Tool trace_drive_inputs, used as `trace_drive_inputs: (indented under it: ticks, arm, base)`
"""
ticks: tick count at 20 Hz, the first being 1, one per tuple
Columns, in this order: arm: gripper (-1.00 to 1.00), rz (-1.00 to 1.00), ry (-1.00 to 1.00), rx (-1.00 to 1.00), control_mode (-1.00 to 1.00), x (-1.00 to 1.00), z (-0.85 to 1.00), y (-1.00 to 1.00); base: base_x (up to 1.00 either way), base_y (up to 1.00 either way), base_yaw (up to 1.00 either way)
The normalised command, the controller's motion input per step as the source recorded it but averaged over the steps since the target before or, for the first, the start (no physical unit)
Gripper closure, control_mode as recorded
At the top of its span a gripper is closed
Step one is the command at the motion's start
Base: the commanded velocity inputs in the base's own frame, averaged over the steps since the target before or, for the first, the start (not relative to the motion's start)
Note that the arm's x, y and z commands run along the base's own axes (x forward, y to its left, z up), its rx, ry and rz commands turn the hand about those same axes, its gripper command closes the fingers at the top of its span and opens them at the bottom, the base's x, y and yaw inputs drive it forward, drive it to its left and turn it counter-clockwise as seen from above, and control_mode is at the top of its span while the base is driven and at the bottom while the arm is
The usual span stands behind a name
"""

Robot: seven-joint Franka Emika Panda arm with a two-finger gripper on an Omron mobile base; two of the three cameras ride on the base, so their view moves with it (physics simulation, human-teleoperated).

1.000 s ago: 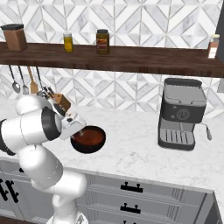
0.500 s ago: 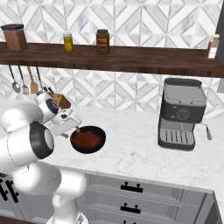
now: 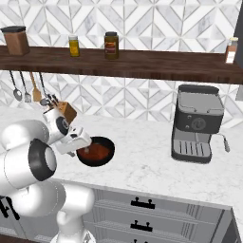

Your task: Pick up the bowls on the counter and stack them on top of one another in the open cabinet. Place the smaller bowl on top of the larger bowl.

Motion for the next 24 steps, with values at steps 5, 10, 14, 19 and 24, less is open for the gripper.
trace_drive_inputs:
  ticks: [5, 10, 14, 19, 24]
  arm:
    - [-1.0, 0.06, 0.0, 0.0, -1.0, 0.06, -0.39, -0.03]
    - [-1.0, 0.11, -0.05, 0.0, -1.0, 0.02, -0.23, -0.17]
    - [-1.0, 0.14, -0.06, 0.0, -1.0, 0.16, -0.16, -0.18]
    - [1.0, 0.13, -0.01, 0.02, -1.0, 0.07, -0.13, -0.12]
    - [1.0, 0.12, -0.03, 0.06, -1.0, -0.21, 0.26, -0.14]
  base:
    - [0.0, 0.0, 0.0]
    - [0.0, 0.0, 0.0]
    - [0.0, 0.0, 0.0]
    - [0.0, 0.0, 0.0]
    - [0.0, 0.0, 0.0]
